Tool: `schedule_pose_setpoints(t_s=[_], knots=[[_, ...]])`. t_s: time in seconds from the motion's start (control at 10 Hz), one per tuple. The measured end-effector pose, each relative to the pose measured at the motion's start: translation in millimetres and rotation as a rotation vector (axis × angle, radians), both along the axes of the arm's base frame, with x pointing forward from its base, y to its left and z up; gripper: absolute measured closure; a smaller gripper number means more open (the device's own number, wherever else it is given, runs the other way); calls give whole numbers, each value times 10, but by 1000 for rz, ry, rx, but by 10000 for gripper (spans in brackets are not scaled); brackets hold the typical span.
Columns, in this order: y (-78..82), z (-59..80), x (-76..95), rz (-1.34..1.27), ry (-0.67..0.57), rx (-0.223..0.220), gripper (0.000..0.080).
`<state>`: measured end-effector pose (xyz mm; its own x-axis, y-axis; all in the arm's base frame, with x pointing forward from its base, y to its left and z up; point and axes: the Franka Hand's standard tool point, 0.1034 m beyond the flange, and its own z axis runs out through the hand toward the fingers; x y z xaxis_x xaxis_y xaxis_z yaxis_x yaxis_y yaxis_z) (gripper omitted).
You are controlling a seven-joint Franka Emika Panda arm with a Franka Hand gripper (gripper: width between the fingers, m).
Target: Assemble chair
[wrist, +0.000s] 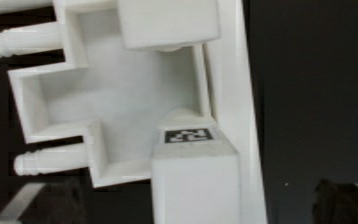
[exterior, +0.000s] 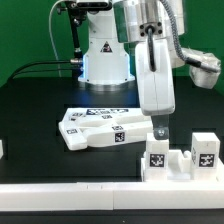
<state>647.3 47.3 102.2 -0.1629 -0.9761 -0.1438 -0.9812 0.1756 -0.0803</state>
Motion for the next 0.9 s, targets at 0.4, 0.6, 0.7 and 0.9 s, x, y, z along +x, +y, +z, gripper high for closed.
schedule_pose_setpoints(t_s=[0.4, 0.6, 0.7, 0.9], knots=[[50, 19, -16, 102, -12, -8, 151], [106, 74, -110, 280, -47, -27, 151], [147, 67, -191, 343, -60, -39, 151], [143, 29, -234, 466, -78, -60, 151]])
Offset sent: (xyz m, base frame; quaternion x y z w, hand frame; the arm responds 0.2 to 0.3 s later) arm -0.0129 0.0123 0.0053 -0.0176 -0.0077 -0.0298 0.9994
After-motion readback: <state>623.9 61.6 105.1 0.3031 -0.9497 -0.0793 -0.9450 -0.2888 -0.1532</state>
